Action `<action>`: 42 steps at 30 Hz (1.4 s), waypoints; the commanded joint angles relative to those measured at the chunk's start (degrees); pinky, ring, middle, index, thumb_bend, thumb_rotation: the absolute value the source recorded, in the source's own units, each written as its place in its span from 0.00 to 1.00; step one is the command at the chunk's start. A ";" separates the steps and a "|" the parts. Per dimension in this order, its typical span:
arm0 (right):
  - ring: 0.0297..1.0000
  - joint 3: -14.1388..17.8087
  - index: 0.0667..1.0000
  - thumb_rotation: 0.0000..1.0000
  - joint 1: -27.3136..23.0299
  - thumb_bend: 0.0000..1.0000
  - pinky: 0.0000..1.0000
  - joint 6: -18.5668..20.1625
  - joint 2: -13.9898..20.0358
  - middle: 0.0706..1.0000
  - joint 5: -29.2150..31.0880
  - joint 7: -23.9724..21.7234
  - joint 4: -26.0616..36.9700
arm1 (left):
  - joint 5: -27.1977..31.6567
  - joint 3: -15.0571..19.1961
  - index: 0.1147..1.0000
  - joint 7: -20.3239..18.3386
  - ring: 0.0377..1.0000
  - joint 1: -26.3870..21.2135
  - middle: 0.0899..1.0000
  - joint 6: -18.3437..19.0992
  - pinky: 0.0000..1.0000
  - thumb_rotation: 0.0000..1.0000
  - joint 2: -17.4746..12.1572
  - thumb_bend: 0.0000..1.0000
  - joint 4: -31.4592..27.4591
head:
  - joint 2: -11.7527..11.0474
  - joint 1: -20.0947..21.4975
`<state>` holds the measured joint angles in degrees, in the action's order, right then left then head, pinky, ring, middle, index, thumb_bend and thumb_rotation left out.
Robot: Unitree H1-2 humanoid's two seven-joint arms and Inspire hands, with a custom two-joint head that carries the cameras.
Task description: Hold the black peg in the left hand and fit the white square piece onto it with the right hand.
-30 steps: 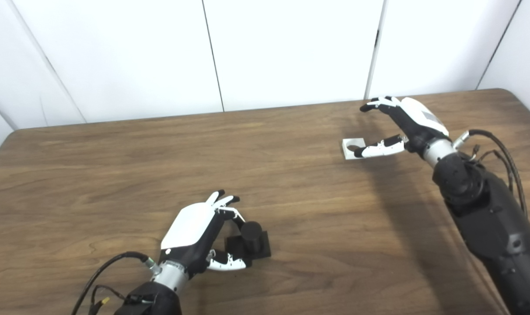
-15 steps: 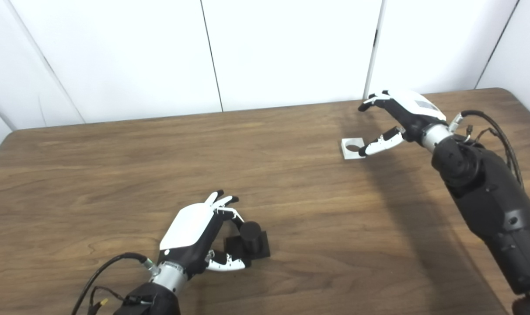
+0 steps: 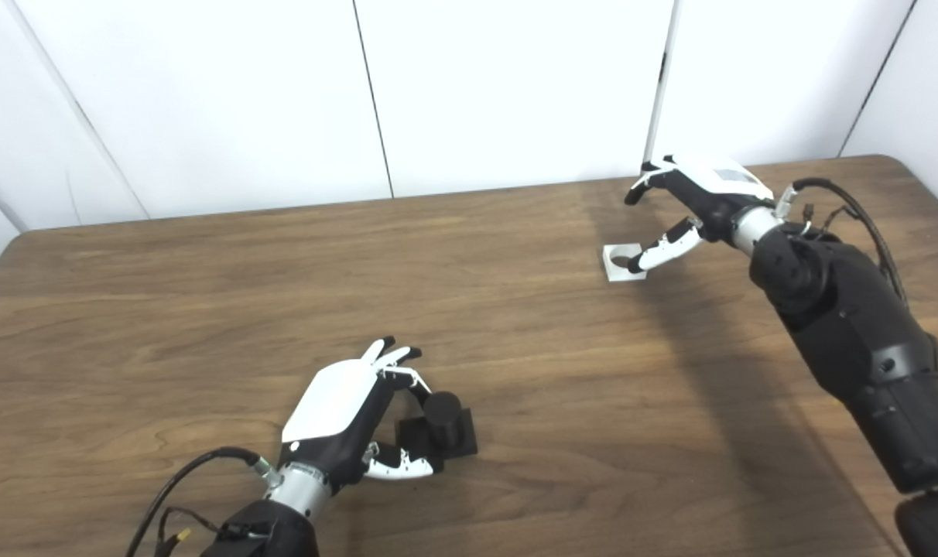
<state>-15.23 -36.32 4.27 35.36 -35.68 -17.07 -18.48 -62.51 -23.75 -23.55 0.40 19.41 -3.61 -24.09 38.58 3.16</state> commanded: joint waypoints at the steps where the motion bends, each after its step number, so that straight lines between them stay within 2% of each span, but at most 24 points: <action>1: 1.00 -0.01 0.71 0.29 -4.30 0.86 1.00 -0.75 0.81 0.96 -0.97 0.35 0.20 | -0.91 -0.04 0.43 -1.13 1.00 0.03 0.91 0.19 0.90 0.07 -0.27 0.52 -0.15 | 0.03 0.07; 15: 1.00 -2.80 0.71 0.29 -6.39 0.86 1.00 -0.70 -0.40 0.97 -3.51 -0.12 -3.54 | -0.93 -0.07 0.42 -0.93 1.00 0.01 0.91 -0.01 0.91 0.07 0.01 0.52 -0.01 | -0.09 0.20; 31: 1.00 -4.49 0.71 0.30 -8.43 0.85 1.00 -0.83 -0.82 0.97 -3.92 -1.38 -7.12 | -1.38 0.00 0.43 -0.79 1.00 -0.22 0.91 -0.03 0.91 0.07 0.30 0.52 0.15 | 0.08 -0.10; 42: 1.00 -5.35 0.72 0.30 -8.88 0.83 1.00 0.63 -0.67 0.97 -4.15 -4.65 -6.89 | -2.07 0.32 0.43 -1.92 1.00 -0.66 0.91 0.62 0.93 0.07 1.05 0.52 -0.09 | 0.38 0.01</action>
<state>-21.00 -41.17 4.60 33.71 -39.63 -21.61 -26.73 -63.38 -23.39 -24.69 0.33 19.63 -2.51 -24.12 38.94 3.16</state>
